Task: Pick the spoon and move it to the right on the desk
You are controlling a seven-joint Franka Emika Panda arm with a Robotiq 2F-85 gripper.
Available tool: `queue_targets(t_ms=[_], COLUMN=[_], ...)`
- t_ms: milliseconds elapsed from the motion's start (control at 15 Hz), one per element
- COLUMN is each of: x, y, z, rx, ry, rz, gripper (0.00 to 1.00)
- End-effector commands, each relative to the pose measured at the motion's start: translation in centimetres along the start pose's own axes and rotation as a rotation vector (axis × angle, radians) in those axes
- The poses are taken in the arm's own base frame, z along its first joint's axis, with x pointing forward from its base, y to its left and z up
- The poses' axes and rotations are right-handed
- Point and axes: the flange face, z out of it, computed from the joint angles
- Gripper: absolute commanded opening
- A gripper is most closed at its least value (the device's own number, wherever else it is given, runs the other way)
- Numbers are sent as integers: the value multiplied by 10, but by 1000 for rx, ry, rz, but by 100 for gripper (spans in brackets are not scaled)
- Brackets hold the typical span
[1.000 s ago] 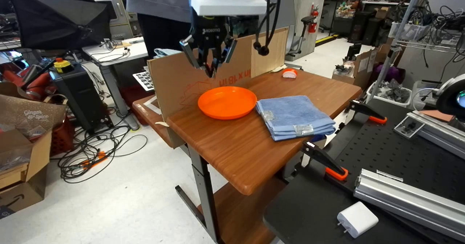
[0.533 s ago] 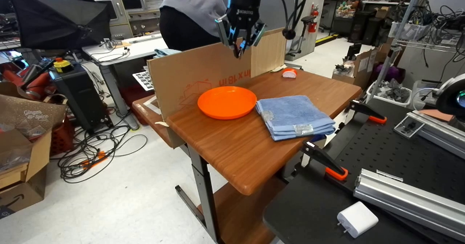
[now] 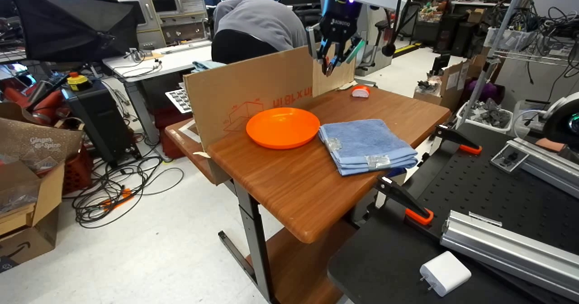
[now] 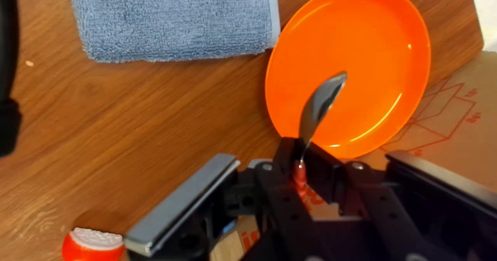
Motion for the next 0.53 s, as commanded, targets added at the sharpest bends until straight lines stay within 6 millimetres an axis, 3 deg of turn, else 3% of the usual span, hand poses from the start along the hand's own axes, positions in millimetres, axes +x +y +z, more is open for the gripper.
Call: queue_targets(t_ms=[0,267,467], x=[13,36,43], y=[26,66,90], z=[1,7,25], rx=[52,91,82], ry=[40,43,12], rz=[49,127,175], gripper=[3,3,3])
